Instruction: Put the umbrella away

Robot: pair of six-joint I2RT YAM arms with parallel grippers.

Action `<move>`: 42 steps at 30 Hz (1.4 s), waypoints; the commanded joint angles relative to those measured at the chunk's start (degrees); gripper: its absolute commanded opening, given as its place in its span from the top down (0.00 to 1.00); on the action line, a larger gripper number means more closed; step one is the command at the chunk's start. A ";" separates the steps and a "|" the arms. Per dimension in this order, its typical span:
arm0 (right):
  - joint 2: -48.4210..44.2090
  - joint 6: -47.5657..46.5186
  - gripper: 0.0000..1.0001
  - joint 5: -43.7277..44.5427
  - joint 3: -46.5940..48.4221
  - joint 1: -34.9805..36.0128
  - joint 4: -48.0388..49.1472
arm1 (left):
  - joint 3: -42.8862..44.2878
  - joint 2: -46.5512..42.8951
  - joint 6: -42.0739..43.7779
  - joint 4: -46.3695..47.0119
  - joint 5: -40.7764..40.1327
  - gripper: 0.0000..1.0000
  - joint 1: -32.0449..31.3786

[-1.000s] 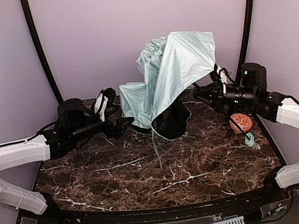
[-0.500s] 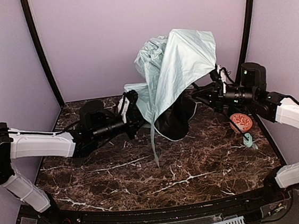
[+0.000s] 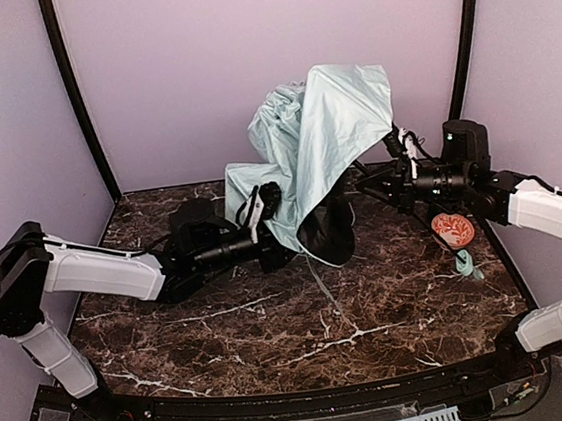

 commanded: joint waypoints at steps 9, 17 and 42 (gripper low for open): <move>-1.72 -16.47 1.00 0.58 7.59 -3.59 -9.43 | -16.46 -30.83 11.12 -25.49 -12.08 0.22 -0.02; -0.89 -19.48 1.00 -1.22 14.31 -3.52 -15.54 | -18.85 -33.26 9.78 -25.32 2.93 0.46 -0.26; 0.32 -20.87 1.00 -3.74 21.62 -3.23 -17.87 | -7.12 -6.12 0.54 1.17 19.71 0.29 -3.16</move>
